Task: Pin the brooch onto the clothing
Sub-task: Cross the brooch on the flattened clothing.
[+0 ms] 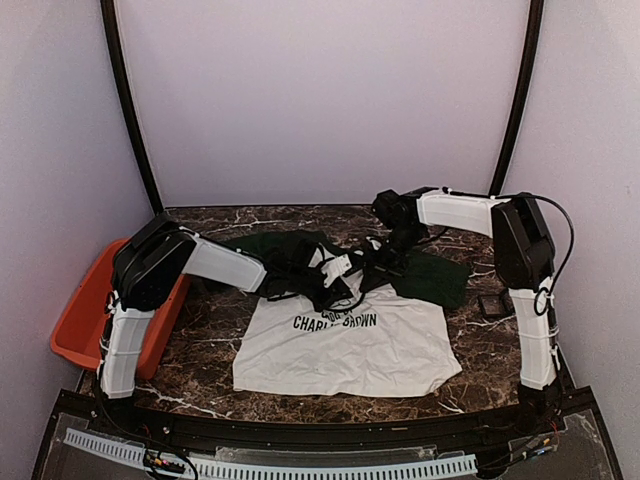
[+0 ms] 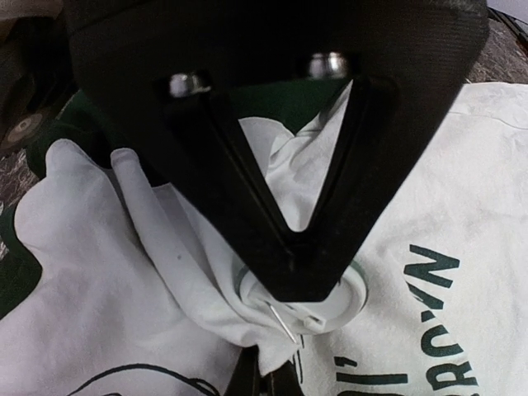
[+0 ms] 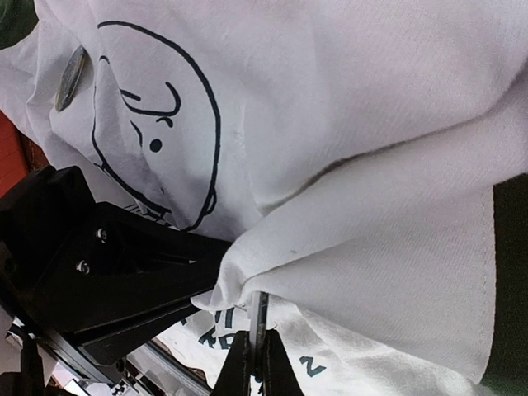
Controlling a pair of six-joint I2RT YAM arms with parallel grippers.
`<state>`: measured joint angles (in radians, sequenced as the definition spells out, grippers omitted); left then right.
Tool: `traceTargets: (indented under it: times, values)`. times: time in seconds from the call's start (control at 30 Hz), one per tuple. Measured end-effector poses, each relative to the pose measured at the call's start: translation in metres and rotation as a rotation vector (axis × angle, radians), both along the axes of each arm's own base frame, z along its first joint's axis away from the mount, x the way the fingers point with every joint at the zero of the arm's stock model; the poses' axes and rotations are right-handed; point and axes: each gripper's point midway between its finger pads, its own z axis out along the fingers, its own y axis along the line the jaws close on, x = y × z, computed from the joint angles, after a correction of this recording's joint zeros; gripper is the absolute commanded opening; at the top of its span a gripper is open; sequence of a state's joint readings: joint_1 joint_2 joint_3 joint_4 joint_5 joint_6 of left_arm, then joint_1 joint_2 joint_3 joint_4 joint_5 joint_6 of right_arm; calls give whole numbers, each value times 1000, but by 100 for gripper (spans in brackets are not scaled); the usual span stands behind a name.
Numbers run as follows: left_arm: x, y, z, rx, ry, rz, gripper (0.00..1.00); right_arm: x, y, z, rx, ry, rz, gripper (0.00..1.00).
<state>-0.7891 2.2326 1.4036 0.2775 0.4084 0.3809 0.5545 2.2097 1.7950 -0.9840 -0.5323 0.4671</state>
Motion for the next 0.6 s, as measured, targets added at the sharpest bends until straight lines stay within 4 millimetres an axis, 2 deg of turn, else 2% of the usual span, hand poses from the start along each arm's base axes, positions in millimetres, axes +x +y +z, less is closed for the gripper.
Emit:
traceTargets:
  times: [0.2,0.6]
  values:
    - [-1,-1,7,-23,-15,-7,1,-1,1,0,24,17,-2,0]
    - [-3,-1,7,-39,-20,-17,1,-5,2,-2,45,39,1,0]
